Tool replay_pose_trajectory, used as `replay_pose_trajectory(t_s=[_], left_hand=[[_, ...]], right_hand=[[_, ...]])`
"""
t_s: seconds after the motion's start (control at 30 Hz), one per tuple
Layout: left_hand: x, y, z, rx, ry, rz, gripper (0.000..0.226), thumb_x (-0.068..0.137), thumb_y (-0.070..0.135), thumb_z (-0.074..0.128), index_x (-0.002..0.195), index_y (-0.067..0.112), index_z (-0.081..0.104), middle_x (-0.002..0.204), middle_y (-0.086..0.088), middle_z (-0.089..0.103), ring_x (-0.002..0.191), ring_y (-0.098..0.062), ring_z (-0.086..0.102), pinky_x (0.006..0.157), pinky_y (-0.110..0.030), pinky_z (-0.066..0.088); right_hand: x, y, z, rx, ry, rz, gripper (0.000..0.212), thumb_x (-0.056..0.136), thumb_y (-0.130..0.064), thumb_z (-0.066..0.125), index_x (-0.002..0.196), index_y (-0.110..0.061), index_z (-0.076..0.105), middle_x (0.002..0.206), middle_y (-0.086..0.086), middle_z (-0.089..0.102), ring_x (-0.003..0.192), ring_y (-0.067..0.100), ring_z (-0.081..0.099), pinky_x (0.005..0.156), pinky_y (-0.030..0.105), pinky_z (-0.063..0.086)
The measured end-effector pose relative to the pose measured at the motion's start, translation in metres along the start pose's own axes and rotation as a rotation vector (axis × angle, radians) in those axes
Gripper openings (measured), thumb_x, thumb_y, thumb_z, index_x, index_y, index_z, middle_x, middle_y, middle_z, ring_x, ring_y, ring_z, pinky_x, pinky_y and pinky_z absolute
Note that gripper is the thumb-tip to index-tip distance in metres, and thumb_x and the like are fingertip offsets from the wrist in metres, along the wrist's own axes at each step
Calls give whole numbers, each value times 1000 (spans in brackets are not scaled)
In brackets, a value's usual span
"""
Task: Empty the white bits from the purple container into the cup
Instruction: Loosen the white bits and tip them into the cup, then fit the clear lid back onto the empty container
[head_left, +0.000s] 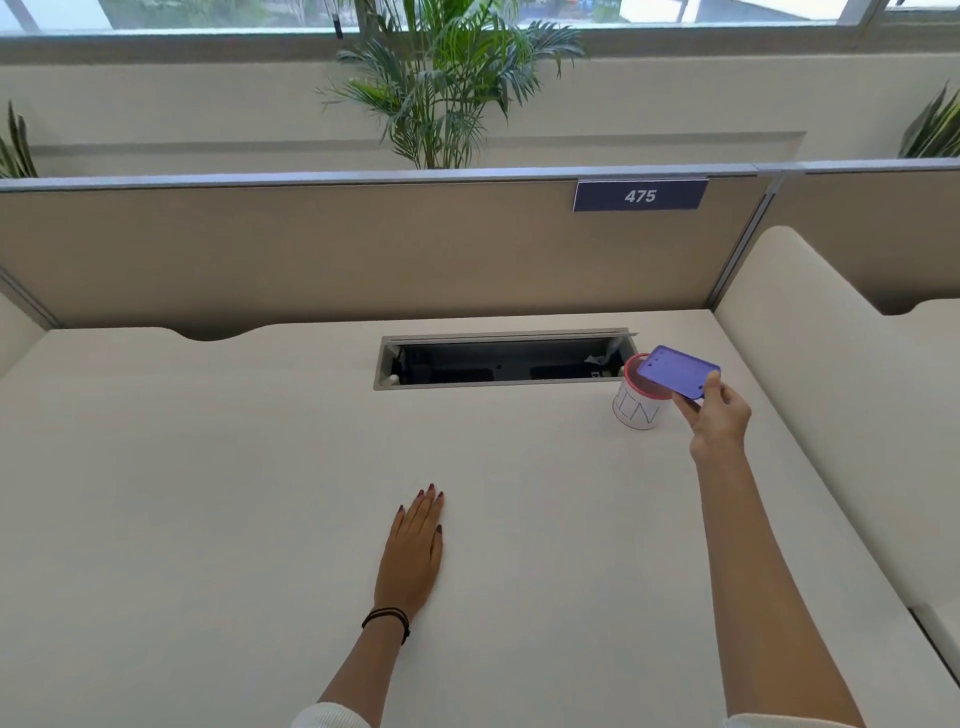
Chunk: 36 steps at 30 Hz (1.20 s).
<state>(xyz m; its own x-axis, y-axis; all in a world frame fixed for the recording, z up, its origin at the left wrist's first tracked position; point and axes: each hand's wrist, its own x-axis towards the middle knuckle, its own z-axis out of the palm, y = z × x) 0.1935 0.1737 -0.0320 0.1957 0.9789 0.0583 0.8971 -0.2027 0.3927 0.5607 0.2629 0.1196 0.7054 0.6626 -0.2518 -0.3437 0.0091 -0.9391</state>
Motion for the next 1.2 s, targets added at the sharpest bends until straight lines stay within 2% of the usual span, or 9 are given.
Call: replay_pose_trajectory(t_s=[0.13, 0.27, 0.47, 0.63, 0.7, 0.8, 0.93, 1.07, 1.2], left_hand=[[-13, -2, -5, -24, -12, 2, 50, 101, 18, 29, 150, 18, 17, 156, 10, 6, 146, -5, 7, 110, -6, -19], [-24, -9, -13, -87, -76, 28, 52, 101, 19, 33, 150, 14, 18, 158, 7, 7, 147, -7, 7, 109, -3, -17], [-41, -7, -36, -303, -197, -88, 50, 101, 24, 38, 149, 17, 25, 158, 8, 17, 145, -5, 13, 117, -19, 6], [-38, -3, -72, -609, -273, -311, 40, 102, 27, 37, 139, 15, 46, 147, 0, 44, 134, -15, 41, 114, -28, 29], [-36, 4, -86, -817, -291, -417, 39, 102, 27, 34, 135, 10, 49, 137, -8, 53, 115, -19, 55, 100, -29, 41], [-36, 13, -100, -1014, -340, -497, 44, 102, 36, 31, 132, 10, 48, 124, -13, 60, 97, -22, 62, 83, -27, 51], [-45, 19, -110, -1267, -467, -527, 50, 99, 51, 25, 122, 16, 52, 109, -16, 66, 90, -26, 69, 83, -33, 57], [-61, 10, -109, -1332, -534, -506, 55, 100, 48, 29, 123, 7, 59, 99, -16, 70, 85, -25, 69, 82, -32, 58], [-82, -6, -107, -1451, -576, -596, 54, 99, 45, 33, 116, 2, 61, 92, -16, 73, 80, -25, 71, 76, -35, 60]], right_hand=[[-17, 1, 4, -18, -43, 23, 25, 98, -21, 45, 87, -2, 57, 102, 15, 56, 93, 25, 59, 79, 34, 60], [-38, 10, 7, -48, -101, 63, 37, 97, -22, 46, 117, 8, 52, 105, 14, 55, 98, 27, 58, 85, 37, 55], [-88, 34, 12, -79, -233, 137, 38, 99, -21, 41, 125, 7, 47, 109, 16, 54, 98, 31, 55, 88, 43, 49], [-133, 60, 17, -150, -341, 193, 34, 98, -21, 43, 119, 4, 52, 105, 18, 56, 92, 35, 57, 86, 45, 49], [-152, 69, 17, -194, -401, 215, 28, 98, -23, 43, 111, -1, 55, 100, 17, 60, 87, 35, 60, 80, 44, 52], [-180, 78, 19, -269, -529, 230, 23, 98, -26, 43, 97, -9, 58, 88, 10, 64, 77, 25, 65, 60, 31, 59], [-211, 87, 23, -402, -727, 223, 25, 97, -30, 43, 103, -10, 58, 90, 8, 66, 81, 22, 67, 55, 24, 59], [-239, 92, 30, -550, -902, 253, 29, 97, -33, 42, 100, -12, 61, 93, 11, 68, 81, 20, 68, 56, 25, 58], [-269, 100, 34, -674, -1057, 267, 29, 97, -32, 43, 98, -11, 62, 87, 8, 67, 76, 20, 68, 59, 28, 59]])
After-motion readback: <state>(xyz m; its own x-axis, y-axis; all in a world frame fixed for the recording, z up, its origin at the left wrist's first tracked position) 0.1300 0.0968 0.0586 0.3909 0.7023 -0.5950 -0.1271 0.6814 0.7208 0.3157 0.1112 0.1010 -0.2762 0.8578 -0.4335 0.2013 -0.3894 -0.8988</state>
